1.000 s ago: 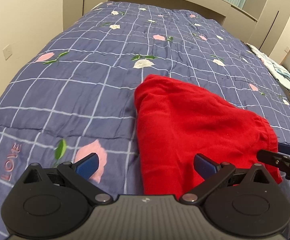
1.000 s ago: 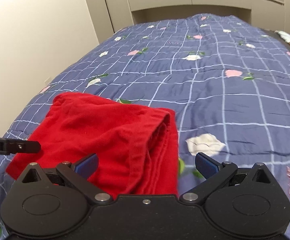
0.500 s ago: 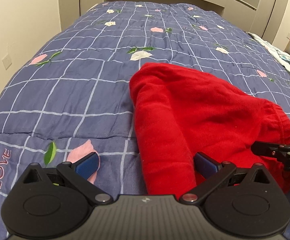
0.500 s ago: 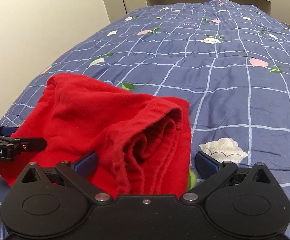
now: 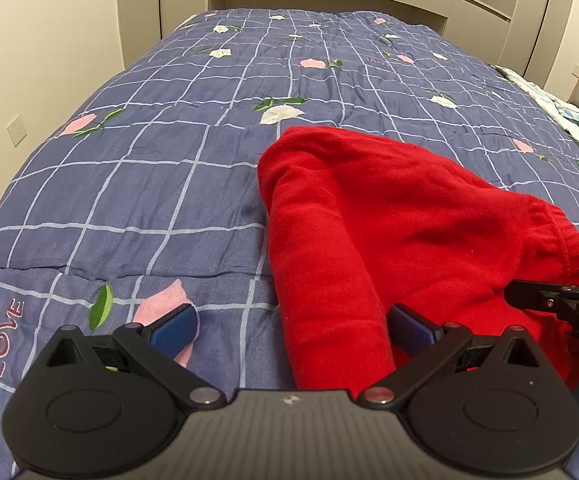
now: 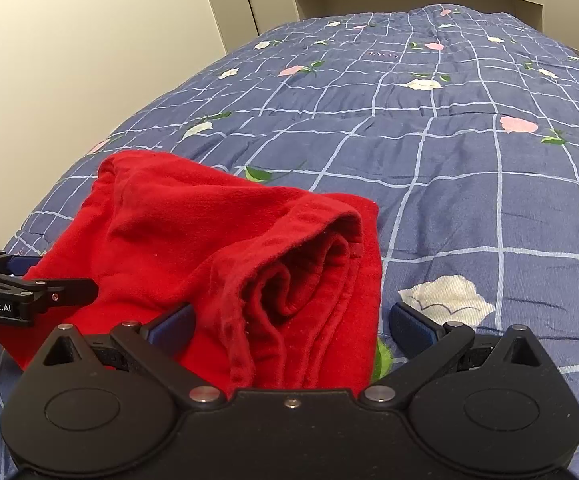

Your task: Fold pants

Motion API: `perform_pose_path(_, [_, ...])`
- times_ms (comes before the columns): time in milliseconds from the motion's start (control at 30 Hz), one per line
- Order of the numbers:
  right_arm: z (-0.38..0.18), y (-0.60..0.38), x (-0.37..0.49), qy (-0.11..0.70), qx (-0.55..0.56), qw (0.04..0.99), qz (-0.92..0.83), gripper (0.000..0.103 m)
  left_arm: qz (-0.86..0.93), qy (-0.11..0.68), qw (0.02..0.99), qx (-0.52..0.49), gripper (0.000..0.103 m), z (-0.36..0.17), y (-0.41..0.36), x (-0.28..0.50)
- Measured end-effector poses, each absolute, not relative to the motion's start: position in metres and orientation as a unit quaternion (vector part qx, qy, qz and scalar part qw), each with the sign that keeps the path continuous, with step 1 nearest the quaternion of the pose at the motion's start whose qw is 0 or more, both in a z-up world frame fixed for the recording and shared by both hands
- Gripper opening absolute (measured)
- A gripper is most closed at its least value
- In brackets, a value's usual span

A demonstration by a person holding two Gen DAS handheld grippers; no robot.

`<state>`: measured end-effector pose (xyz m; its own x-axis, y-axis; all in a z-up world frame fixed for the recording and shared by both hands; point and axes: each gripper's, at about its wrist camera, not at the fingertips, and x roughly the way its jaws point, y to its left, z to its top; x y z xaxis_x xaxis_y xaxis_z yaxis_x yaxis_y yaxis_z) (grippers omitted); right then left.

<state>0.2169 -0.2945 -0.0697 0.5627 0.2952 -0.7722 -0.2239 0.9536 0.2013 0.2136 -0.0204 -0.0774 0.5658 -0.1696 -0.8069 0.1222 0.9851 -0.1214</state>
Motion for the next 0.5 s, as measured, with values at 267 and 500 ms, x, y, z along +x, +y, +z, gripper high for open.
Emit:
perform_pose_path(267, [-0.0697,-0.2946,0.2166,0.443,0.041,0.883,0.147,0.103,-0.084,0.460,0.883,-0.025,0.103,-0.0778,-0.0203,0.2139])
perform_pose_path(500, [-0.0700,-0.2949,0.2163,0.443,0.041,0.883,0.147,0.103,-0.086,0.471,0.878,-0.025,0.103,-0.0764,-0.0193,0.2183])
